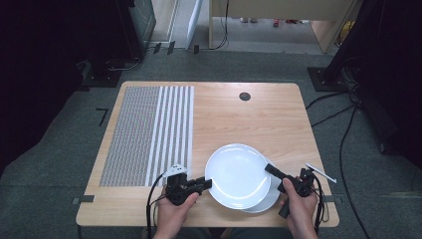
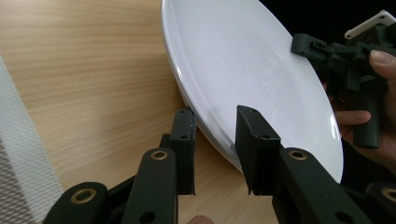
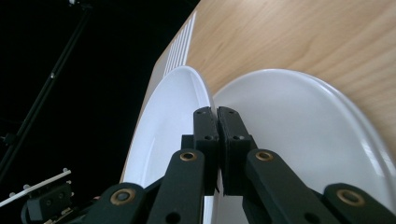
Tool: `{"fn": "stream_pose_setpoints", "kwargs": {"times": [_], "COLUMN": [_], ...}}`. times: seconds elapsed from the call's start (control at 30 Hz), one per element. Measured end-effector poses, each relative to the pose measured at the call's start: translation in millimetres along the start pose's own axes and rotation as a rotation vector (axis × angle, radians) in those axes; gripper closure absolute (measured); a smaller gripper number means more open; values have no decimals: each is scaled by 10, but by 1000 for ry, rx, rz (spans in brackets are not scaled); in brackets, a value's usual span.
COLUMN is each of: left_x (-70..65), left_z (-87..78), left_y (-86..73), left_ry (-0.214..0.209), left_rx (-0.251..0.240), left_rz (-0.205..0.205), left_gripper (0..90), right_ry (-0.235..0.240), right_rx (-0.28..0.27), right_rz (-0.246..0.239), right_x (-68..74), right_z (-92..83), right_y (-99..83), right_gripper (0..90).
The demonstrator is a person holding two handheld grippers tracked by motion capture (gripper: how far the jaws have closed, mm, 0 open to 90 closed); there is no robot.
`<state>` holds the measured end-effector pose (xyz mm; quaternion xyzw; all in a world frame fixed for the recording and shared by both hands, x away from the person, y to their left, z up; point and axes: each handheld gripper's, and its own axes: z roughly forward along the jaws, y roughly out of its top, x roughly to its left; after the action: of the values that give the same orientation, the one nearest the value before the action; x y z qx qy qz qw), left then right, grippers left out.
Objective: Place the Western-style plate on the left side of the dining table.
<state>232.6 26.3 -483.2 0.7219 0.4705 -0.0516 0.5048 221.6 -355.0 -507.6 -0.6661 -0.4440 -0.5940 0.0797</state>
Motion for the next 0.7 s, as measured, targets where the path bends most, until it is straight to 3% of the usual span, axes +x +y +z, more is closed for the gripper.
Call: {"fn": "stream_pose_setpoints", "kwargs": {"times": [0.33, 0.5, 0.7], "left_x": [125, 233, 362], "left_z": [-315, -466, -624], "left_y": [225, 286, 328], "left_ry": [49, 58, 60], "left_rx": [-49, -83, -102], "left_rz": [-10, -36, -74], "left_gripper": [717, 727, 732], "right_ry": [40, 57, 72], "right_rx": [13, 22, 42], "right_rz": [17, -5, 5], "right_x": [233, 423, 568], "right_z": [336, 523, 713], "right_y": [-25, -25, -31], "right_gripper": [887, 888, 888]}}
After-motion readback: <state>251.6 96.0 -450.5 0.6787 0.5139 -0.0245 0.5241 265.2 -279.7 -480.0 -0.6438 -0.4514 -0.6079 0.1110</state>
